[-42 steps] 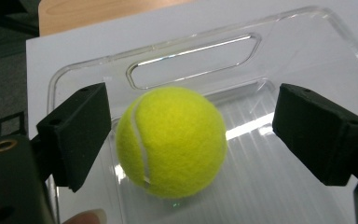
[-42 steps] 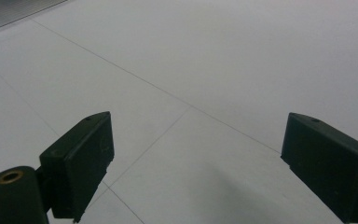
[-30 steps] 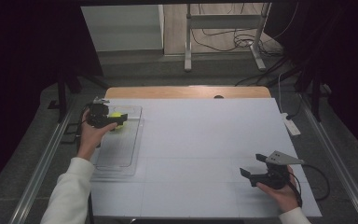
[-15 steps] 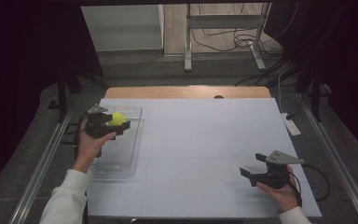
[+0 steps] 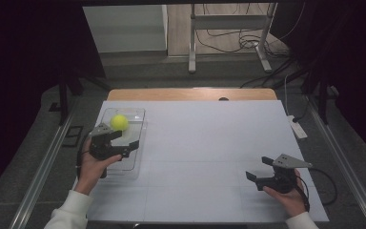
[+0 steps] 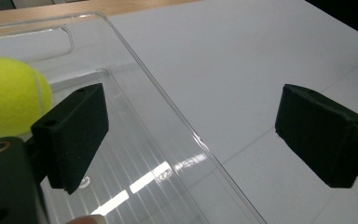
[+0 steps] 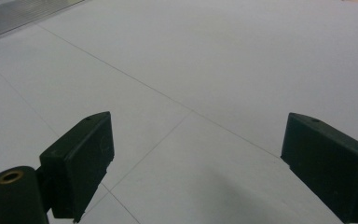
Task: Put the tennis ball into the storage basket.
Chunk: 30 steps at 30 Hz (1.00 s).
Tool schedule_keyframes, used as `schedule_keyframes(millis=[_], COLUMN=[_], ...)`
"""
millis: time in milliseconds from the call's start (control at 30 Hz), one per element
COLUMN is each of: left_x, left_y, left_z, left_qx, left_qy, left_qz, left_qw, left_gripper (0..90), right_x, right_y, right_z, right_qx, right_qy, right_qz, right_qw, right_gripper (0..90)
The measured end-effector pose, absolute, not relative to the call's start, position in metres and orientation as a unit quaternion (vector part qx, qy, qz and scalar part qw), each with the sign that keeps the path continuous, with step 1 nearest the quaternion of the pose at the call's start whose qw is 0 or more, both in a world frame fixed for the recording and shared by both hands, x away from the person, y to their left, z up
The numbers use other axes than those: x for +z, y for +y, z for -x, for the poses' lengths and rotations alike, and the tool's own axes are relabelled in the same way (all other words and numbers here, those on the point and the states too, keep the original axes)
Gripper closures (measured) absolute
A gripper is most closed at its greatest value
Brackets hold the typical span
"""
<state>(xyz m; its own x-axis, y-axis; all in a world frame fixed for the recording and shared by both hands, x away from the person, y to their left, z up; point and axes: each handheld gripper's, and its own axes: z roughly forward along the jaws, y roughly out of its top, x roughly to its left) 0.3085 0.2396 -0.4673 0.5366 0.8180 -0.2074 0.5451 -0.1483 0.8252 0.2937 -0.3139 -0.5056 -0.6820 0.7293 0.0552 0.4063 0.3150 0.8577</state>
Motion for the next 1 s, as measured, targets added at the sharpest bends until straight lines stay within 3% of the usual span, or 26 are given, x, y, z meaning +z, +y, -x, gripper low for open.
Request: schedule_keyframes(millis=[633, 1000], left_x=[-0.483, -0.492], left_y=[0.23, 0.226], left_z=[-0.256, -0.251], left_qx=[0.131, 0.13], left_qy=[0.417, 0.411], left_qz=[-0.75, -0.755], left_qw=[0.497, 0.493], left_gripper=[11.2, 11.4], right_x=[-0.503, -0.501], right_y=[-0.314, -0.317], right_z=[-0.291, -0.288], right_qx=[0.468, 0.475], right_qy=[0.791, 0.792], right_qz=[-0.353, -0.344], right_qw=[0.173, 0.171], right_gripper=[9.3, 9.2])
